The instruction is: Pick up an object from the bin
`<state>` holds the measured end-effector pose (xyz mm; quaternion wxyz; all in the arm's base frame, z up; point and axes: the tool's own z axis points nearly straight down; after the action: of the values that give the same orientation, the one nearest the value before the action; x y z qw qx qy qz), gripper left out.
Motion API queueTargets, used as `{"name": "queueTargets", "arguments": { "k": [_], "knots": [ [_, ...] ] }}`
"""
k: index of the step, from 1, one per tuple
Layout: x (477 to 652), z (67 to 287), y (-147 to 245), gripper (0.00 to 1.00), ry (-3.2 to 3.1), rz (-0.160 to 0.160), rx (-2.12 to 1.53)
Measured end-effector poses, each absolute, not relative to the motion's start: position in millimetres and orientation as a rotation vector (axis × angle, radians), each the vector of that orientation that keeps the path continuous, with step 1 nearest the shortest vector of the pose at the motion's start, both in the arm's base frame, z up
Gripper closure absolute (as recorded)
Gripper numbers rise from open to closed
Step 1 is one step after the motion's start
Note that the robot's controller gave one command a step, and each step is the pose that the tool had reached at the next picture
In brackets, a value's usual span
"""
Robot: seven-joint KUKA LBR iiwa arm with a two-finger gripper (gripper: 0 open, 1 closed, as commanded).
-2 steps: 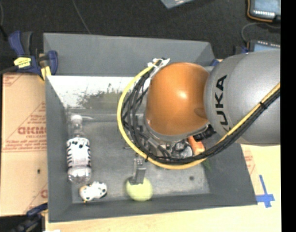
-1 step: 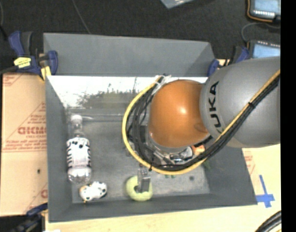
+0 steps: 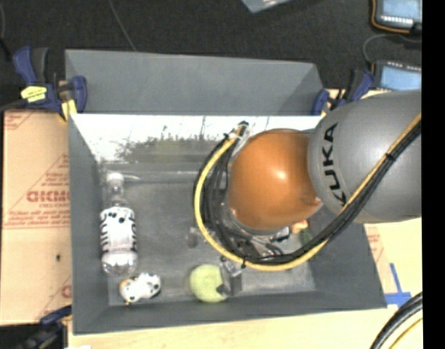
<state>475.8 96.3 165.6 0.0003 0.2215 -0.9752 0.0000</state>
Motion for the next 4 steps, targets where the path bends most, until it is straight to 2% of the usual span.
{"name": "queueTargets", "arguments": {
  "k": [1, 2, 3, 4],
  "knots": [
    [474.5, 144.0, 80.7, 0.00, -3.013, -0.001, 0.902],
    [480.1, 107.4, 82.4, 0.00, -3.006, 0.001, 0.917],
    [474.5, 72.0, 82.6, 1.00, -2.872, 0.001, 1.293],
    [474.5, 72.1, 82.6, 1.00, -2.873, 0.001, 1.292]
  ]
}}
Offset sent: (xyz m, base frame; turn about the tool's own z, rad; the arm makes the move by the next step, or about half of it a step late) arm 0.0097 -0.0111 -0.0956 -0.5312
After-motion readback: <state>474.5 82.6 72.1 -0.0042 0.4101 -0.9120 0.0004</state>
